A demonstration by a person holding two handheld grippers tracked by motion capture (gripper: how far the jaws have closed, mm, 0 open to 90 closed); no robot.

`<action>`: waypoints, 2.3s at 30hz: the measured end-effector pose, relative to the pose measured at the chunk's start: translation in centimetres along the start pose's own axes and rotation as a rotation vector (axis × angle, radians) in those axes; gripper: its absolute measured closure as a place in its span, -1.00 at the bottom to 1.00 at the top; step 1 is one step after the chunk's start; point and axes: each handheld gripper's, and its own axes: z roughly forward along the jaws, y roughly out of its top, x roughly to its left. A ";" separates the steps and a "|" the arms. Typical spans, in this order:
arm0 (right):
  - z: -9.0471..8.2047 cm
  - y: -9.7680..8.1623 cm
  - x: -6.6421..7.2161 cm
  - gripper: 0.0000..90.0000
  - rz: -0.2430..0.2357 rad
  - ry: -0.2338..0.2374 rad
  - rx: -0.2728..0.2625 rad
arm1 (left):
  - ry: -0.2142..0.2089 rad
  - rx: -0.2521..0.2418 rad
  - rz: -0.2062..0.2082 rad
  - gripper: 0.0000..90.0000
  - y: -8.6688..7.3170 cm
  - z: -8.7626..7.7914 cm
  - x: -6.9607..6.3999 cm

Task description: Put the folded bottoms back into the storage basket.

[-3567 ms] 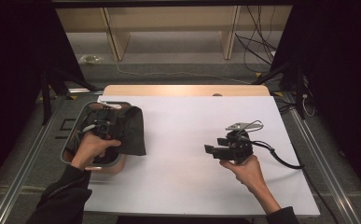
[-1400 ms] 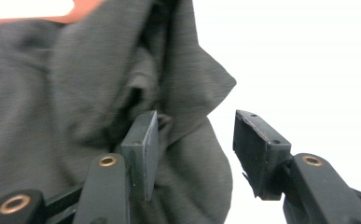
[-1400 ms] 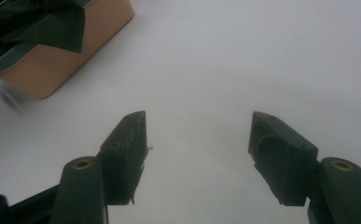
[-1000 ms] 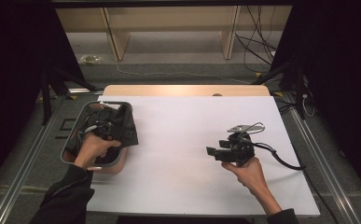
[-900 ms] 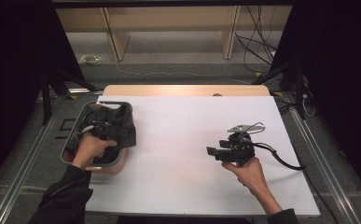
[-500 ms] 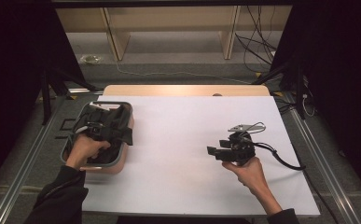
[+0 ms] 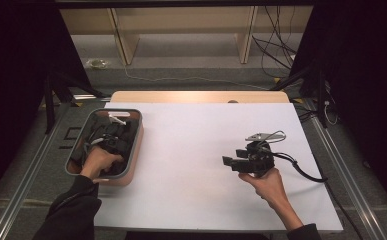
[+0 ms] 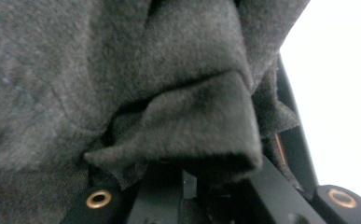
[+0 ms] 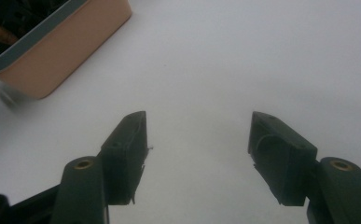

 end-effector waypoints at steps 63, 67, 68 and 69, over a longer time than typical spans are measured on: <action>-0.1 0.0 0.0 -0.15 0.004 -0.002 -0.002 | 0.017 -0.065 -0.026 0.89 0.5 0.1 -0.1; -0.2 0.0 -0.1 -0.15 0.004 -0.003 -0.006 | 0.023 -0.070 -0.024 0.85 0.5 -0.2 -0.2; -0.3 0.0 -0.1 -0.15 0.003 -0.003 -0.007 | 0.022 -0.072 -0.023 0.83 0.5 -0.4 -0.2; -0.3 0.0 -0.1 -0.15 0.003 -0.003 -0.009 | 0.021 -0.076 -0.021 0.80 0.4 -0.6 -0.2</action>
